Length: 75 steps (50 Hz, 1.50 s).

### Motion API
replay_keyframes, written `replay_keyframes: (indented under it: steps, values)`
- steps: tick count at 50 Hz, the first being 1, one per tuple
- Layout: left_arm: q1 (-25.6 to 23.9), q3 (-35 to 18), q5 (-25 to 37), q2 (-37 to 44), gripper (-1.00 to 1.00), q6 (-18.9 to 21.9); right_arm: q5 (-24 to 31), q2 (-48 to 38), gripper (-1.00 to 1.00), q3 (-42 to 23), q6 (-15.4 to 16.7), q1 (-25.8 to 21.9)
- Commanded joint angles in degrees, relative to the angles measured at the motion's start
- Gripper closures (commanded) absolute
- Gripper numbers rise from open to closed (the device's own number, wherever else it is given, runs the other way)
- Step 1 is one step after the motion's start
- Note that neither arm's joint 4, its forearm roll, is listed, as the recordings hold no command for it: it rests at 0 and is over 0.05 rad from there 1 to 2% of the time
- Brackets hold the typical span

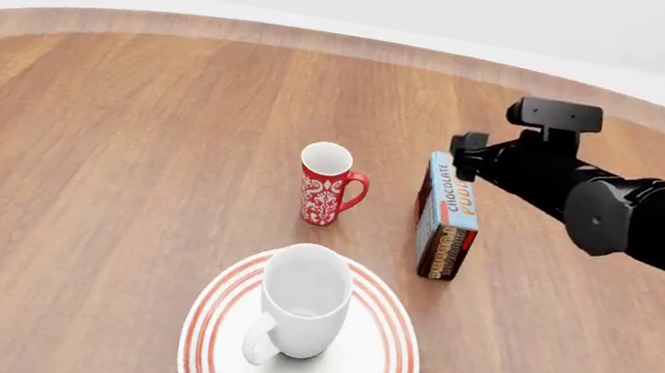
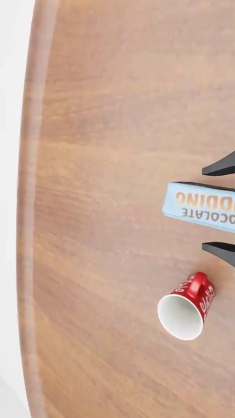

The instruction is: Pick up the white mug and put it on the plate, and put the chocolate pudding to the right of the plate.

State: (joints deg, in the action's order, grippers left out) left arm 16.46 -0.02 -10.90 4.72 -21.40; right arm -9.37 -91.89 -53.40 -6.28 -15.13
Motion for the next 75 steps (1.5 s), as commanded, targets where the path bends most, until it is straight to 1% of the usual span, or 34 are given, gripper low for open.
replay_keyframes:
  steps: [1, 18, 29, 75]
  values:
    - [-0.08, 0.00, -0.39, 0.38, -1.00, 0.03, -0.55, -1.26, -1.00, -0.13, 0.05, 0.01]
    - [-0.13, 0.00, -1.56, 1.55, -1.00, -0.02, -1.10, -2.97, -1.00, -0.53, 0.20, -0.27]
    - [-0.20, 0.00, -0.77, 0.75, -1.00, -0.06, -1.44, -4.05, -1.00, -0.79, 0.14, -0.28]
    - [-0.22, 0.00, -0.77, 0.75, -1.00, -0.09, -2.42, -7.72, -1.00, -1.78, 0.26, -0.13]
